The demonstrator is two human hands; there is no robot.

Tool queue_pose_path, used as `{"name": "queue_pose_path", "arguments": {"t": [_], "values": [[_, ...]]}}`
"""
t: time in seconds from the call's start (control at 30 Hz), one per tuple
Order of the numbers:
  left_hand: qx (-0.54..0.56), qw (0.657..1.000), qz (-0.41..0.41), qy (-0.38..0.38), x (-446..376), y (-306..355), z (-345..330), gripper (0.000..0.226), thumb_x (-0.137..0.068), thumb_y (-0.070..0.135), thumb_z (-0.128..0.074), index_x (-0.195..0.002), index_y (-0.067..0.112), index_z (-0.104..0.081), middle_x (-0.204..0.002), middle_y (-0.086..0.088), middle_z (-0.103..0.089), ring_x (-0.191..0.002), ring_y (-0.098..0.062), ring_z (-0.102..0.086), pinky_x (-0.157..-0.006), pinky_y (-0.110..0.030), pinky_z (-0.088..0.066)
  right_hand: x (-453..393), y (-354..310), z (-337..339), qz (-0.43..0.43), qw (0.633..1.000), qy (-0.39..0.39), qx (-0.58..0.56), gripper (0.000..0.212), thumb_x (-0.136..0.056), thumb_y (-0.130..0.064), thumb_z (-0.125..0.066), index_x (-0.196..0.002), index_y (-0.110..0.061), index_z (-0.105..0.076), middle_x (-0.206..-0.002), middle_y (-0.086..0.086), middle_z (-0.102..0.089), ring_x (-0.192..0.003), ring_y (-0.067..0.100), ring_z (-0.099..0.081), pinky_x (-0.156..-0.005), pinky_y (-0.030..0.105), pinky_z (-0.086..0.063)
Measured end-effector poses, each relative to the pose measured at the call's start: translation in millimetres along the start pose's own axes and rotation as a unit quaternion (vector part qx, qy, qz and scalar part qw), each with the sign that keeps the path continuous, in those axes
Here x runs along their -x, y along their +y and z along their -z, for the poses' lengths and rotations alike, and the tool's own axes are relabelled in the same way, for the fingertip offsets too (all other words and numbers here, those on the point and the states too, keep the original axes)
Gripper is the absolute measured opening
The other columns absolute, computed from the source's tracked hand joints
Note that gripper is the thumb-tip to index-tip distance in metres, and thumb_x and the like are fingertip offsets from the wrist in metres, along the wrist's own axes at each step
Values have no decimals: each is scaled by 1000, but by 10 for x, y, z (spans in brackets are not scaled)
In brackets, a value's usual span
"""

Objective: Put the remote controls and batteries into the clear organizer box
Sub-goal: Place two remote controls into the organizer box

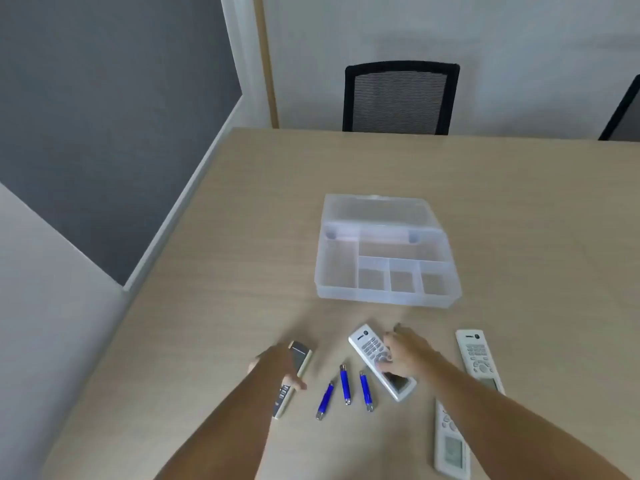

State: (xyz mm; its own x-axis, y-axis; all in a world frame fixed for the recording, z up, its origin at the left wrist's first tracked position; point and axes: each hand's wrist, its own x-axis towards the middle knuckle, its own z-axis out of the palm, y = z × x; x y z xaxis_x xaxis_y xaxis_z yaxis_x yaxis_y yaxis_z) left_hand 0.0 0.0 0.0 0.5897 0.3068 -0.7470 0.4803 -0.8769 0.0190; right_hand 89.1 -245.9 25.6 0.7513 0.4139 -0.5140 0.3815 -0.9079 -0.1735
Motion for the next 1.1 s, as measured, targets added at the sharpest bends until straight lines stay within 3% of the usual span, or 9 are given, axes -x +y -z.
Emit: {"name": "queue_pose_path", "arguments": {"t": [0.1, 0.27, 0.4, 0.5, 0.6, 0.67, 0.8, 0.97, 1.1], "values": [[23, 999, -4, 48, 22, -24, -167, 86, -66, 45, -76, -136, 10, -40, -128, -5, -51, -116, -24, -58, -93, -33, -52, -23, -95, -232, -47, 998, 12, 48, 63, -72, -51, -62, -118, -9, -55, -128, 12, -49, -120, 29, -47, -88, 37, -48], [158, 976, -45, 141, -107, 34, 50, 56, -77, 36, -68, -117, 7, -41, -112, -11, -61, -100, -31, -63, -76, -32, -51, -80, -70, -422, -62, 993, 50, 84, 67, -68, -59, -58, -113, -9, -59, -125, 15, -55, -112, 31, -51, -88, 36, -43], [377, 876, -141, 267, -192, 416, 649, 42, -82, 28, -73, -96, 13, -37, -73, 7, -55, -60, -8, -55, -43, -9, -41, -53, -13, -401, -10, 999, 36, 16, 44, -76, -40, -60, -110, -13, -59, -108, 5, -70, -97, 25, -65, -67, 28, -44], [457, 810, -186, 318, -325, 811, 1061, 25, -96, 22, -54, -96, 11, -32, -76, 6, -53, -65, -13, -56, -50, -15, -44, -1, 101, -183, 29, 992, 27, -118, 39, -77, -39, -64, -103, -16, -45, -107, 4, -70, -88, 25, -67, -58, 26, -42], [537, 770, -173, 299, -552, 1148, 1240, 15, -102, 16, -40, -99, 11, -27, -81, 6, -51, -68, -7, -56, -49, -16, -45, -31, 328, 301, 55, 953, 73, -289, 50, -76, -39, -73, -106, -12, -42, -103, 1, -70, -71, 18, -68, -51, 16, -49], [539, 777, -144, 290, -706, 1289, 1231, 12, -102, 14, -38, -100, 11, -27, -87, -2, -53, -70, -16, -57, -51, -25, -45, -214, 501, 697, 61, 939, 115, -319, 44, -87, -36, -64, -114, -9, -42, -107, 4, -70, -68, 15, -66, -49, 11, -48], [460, 831, -88, 302, -968, 1400, 1112, 18, -101, 18, -41, -107, 1, -43, -103, -20, -60, -85, -34, -60, -64, -37, -47, -841, 805, 1326, 29, 945, 150, -290, 29, -101, -27, -39, -122, -7, -41, -116, 17, -67, -83, 29, -64, -69, 35, -50], [376, 878, -62, 290, -1059, 1485, 1106, 25, -99, 22, -43, -120, 8, -46, -97, -16, -67, -80, -37, -65, -65, -46, -58, -1536, 868, 1595, 38, 978, 161, -128, 36, -97, -27, -48, -132, -22, -46, -115, 16, -67, -103, 35, -62, -79, 38, -48], [304, 912, -38, 274, -1144, 1575, 1065, 26, -102, 20, -39, -114, -1, -50, -100, -23, -69, -84, -38, -65, -60, -35, -43, -1922, 847, 1478, 53, 993, 95, -51, 27, -94, -25, -52, -121, -27, -47, -112, 8, -70, -105, 31, -58, -90, 40, -34]]}}
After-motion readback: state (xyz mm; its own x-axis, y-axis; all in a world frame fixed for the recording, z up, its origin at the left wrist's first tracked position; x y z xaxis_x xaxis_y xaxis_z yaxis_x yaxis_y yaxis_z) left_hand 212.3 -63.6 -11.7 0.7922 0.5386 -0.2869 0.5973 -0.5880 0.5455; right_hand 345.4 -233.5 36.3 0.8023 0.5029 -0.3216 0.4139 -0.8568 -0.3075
